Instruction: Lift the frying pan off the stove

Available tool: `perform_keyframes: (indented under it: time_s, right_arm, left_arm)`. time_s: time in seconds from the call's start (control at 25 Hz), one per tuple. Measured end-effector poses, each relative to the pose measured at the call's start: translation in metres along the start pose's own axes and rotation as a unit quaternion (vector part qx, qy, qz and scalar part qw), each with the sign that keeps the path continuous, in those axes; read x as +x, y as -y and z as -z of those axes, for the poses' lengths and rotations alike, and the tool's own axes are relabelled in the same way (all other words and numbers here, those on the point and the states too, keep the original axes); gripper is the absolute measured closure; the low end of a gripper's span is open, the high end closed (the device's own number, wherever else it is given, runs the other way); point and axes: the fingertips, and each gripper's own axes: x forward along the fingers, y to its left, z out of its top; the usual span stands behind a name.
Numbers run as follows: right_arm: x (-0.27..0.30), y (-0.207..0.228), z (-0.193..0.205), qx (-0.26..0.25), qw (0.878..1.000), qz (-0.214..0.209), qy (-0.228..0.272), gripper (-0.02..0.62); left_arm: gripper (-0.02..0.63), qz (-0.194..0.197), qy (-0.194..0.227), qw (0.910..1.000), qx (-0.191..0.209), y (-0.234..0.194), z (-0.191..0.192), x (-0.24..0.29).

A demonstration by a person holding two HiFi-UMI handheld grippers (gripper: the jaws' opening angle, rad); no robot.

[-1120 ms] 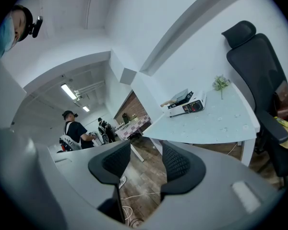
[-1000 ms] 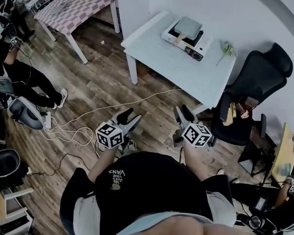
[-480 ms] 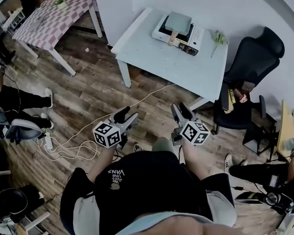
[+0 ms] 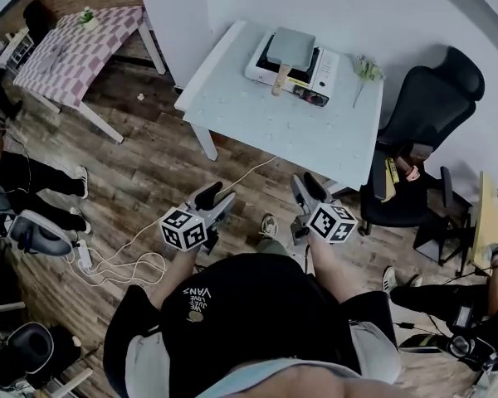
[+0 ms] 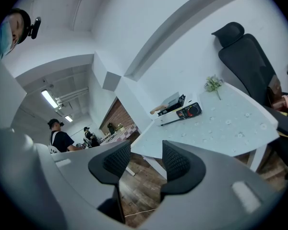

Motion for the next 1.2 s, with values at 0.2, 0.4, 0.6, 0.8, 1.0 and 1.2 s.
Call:
perform_keyframes:
  time_s: [0.2,0.4,0.6,0.8,1.0,1.2]
  right_arm:
    - [0.031,0.028,-0.035,0.000,1.000,-0.018,-0.001,0.399]
    - [0.059,0.055,-0.064,-0.003,0.999,-0.037,-0.008,0.399]
    - [0.083,0.078,-0.087,-0.009,0.998,-0.056,-0.020,0.399]
    - [0.104,0.090,-0.102,-0.009,0.997,-0.068,-0.029,0.399]
    - [0.124,0.097,-0.108,0.009,0.997,-0.069,-0.030,0.399]
    - [0.152,0.096,-0.121,0.044,0.996,-0.070,-0.011,0.399]
  left_arm:
    - [0.414,-0.003,0.005,1.0000,0.002,-0.005,-0.020,0.051]
    - [0.413,-0.006,0.011,0.9999,-0.004,-0.007,-0.032,0.099]
    - [0.407,-0.009,0.028,0.9993,-0.021,-0.009,-0.043,0.138]
    - [0.400,-0.009,0.037,0.9988,-0.029,-0.016,-0.059,0.164]
    - [0.393,-0.003,0.037,0.9981,-0.049,-0.030,-0.069,0.183]
    - [0.369,0.022,0.025,0.9956,-0.087,-0.053,-0.079,0.205]
